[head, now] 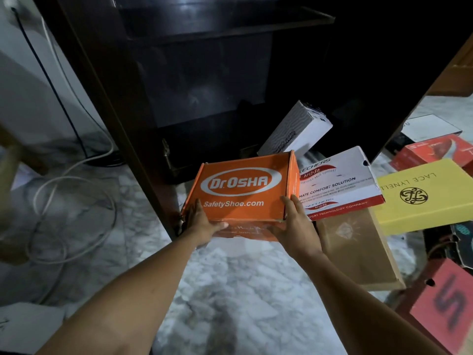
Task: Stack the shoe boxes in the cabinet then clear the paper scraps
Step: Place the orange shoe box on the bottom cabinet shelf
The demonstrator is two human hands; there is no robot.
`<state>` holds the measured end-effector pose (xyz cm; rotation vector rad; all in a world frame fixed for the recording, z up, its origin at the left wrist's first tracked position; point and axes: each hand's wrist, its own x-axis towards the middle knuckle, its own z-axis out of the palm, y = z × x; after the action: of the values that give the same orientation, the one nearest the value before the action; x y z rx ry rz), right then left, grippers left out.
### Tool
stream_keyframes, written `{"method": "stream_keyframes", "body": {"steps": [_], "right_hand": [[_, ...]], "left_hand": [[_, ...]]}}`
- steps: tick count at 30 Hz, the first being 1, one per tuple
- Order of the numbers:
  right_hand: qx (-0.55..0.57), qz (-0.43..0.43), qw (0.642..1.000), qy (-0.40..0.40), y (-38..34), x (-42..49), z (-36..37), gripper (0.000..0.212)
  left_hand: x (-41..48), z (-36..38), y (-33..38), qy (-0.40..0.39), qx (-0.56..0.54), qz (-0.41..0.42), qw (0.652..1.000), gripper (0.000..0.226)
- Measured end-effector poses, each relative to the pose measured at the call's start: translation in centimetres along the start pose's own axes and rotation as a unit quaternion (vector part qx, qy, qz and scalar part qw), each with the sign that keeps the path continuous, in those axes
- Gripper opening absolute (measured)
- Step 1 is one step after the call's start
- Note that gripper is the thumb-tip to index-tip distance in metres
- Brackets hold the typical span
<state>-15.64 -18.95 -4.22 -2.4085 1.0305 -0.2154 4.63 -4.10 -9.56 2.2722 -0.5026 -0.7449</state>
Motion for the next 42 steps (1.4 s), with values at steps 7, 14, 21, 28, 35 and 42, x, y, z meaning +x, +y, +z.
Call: {"method": "stream_keyframes", "body": {"steps": [7, 14, 21, 28, 35, 42], "right_hand": [[-0.028, -0.003, 1.0, 0.012, -0.2, -0.8, -1.8, 0.062], [-0.037, -0.029, 0.999, 0.004, 1.4, -0.3, -3.1, 0.059], [-0.035, -0.009, 0.999, 0.029, 4.7, -0.3, -4.0, 0.066], [0.055, -0.004, 0.997, 0.05, 7.9, -0.7, -4.3, 0.076], [0.262, 0.039, 0.964, 0.025, 7.8, 1.0, -4.7, 0.13], [0.323, -0.037, 0.946, 0.017, 5.2, 3.4, -9.6, 0.088]], "left_hand": [[-0.7, 0.1, 0.3, 0.012, -0.002, -0.001, 1.0, 0.129], [-1.1, -0.5, 0.7, 0.043, -0.017, 0.001, 0.999, 0.131], [0.6, -1.0, -0.7, 0.044, -0.015, -0.002, 0.999, 0.159], [-0.3, -1.0, -0.1, 0.034, -0.105, 0.067, 0.992, 0.134], [-1.1, -1.0, 0.6, 0.069, -0.133, 0.113, 0.982, 0.135], [-2.4, -2.6, 4.4, 0.126, -0.175, 0.16, 0.963, 0.138]]}}
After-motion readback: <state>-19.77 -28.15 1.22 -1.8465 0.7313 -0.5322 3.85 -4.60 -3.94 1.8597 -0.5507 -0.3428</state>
